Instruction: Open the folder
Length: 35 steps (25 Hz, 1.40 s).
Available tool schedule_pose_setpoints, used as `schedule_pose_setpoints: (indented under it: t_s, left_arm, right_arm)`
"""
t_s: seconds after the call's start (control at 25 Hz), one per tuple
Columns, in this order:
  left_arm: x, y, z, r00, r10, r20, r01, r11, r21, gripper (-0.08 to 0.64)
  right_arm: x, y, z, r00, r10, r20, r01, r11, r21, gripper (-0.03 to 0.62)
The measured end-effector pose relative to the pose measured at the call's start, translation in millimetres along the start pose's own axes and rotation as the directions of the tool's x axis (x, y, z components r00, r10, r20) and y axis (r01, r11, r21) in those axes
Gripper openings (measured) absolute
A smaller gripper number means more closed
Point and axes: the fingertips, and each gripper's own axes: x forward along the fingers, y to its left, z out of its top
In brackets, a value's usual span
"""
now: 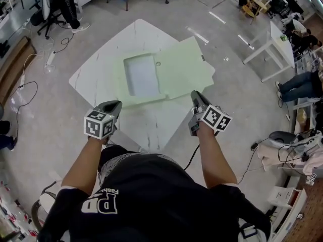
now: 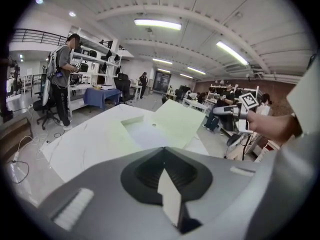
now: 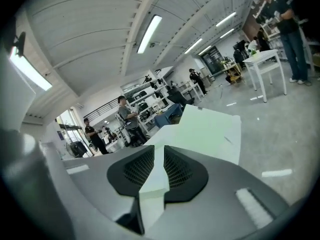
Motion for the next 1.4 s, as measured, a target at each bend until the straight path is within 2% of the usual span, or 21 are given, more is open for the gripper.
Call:
schedule_pose_setpoints:
  t_s: [0.12, 0.24, 0.48, 0.68, 0.84, 1.12, 1.4]
  left_arm:
    - [-14.5, -10.7, 14.3, 0.998, -0.007, 0.055, 0.006, 1.0, 0.006, 0.052]
    - [-23.6, -24.8, 25.7, 0.996, -0.018, 0.091, 0.016, 1.0, 0.016, 0.052]
    - [-44.3, -57.9, 40.2, 0.986, -0.059, 0.154, 0.052, 0.998, 0.048, 0.052]
    - [-65.0, -67.9, 61.0, 0.973, -0.071, 0.222, 0.057, 0.996, 0.068, 0.053]
    - [-79.9, -73.3, 80.1, 0.961, -0.077, 0.265, 0.055, 0.995, 0.089, 0.053]
    - [-89.5, -78.7, 90.5, 0.959, -0.087, 0.269, 0.059, 0.992, 0.11, 0.052]
    - [-85.9, -72.2, 90.9, 0.962, -0.081, 0.259, 0.053, 0.992, 0.115, 0.052]
  right_arm:
    - [-2.9, 37.8, -7.3, 0.999, 0.034, -0.03, -0.038, 0.987, -0.156, 0.05]
    - [-4.7, 69.2, -13.9, 0.996, 0.062, -0.067, -0.079, 0.951, -0.3, 0.034]
    - [-18.2, 124.7, -25.1, 0.984, 0.149, -0.095, -0.175, 0.876, -0.449, 0.001]
    - [-27.7, 162.2, -30.2, 0.969, 0.226, -0.104, -0.248, 0.837, -0.488, 0.0]
    - [-34.6, 179.0, -30.8, 0.962, 0.255, -0.101, -0.27, 0.813, -0.515, 0.0]
    - [-42.4, 195.6, -31.8, 0.954, 0.282, -0.103, -0.294, 0.802, -0.521, 0.0]
    - [-35.1, 194.5, -35.0, 0.954, 0.277, -0.112, -0.294, 0.806, -0.514, 0.0]
